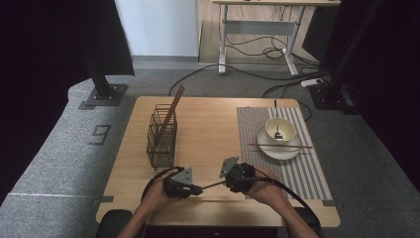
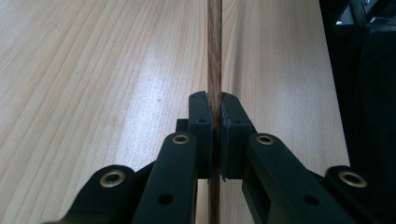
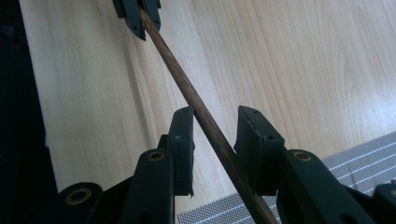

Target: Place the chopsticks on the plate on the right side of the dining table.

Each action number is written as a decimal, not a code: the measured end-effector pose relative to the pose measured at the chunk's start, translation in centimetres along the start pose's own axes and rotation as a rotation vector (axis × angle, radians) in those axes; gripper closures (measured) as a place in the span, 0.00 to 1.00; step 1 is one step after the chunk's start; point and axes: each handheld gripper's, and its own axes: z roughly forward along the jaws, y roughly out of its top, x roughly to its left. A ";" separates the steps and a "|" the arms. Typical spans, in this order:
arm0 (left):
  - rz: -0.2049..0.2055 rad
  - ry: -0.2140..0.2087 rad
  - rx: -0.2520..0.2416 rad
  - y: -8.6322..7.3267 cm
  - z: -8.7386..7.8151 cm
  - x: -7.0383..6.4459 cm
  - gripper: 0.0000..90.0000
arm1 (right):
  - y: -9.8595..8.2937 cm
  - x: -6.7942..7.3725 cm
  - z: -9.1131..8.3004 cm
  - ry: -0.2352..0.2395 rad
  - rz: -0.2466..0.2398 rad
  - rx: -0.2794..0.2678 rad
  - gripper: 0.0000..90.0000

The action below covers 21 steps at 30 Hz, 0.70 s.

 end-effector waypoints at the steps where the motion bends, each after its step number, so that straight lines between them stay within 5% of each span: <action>1: 0.001 0.001 0.001 0.0 0.0 0.0 0.94 | 0.0 0.0 0.0 0.002 -0.001 0.001 0.73; 15: 0.053 0.006 -0.008 -0.2 -0.4 -0.1 0.93 | -0.4 0.1 0.5 0.075 -0.069 0.049 0.83; 21: 0.029 0.040 -0.036 -0.5 -0.4 0.2 0.88 | -0.6 0.2 0.6 0.152 -0.052 0.044 0.90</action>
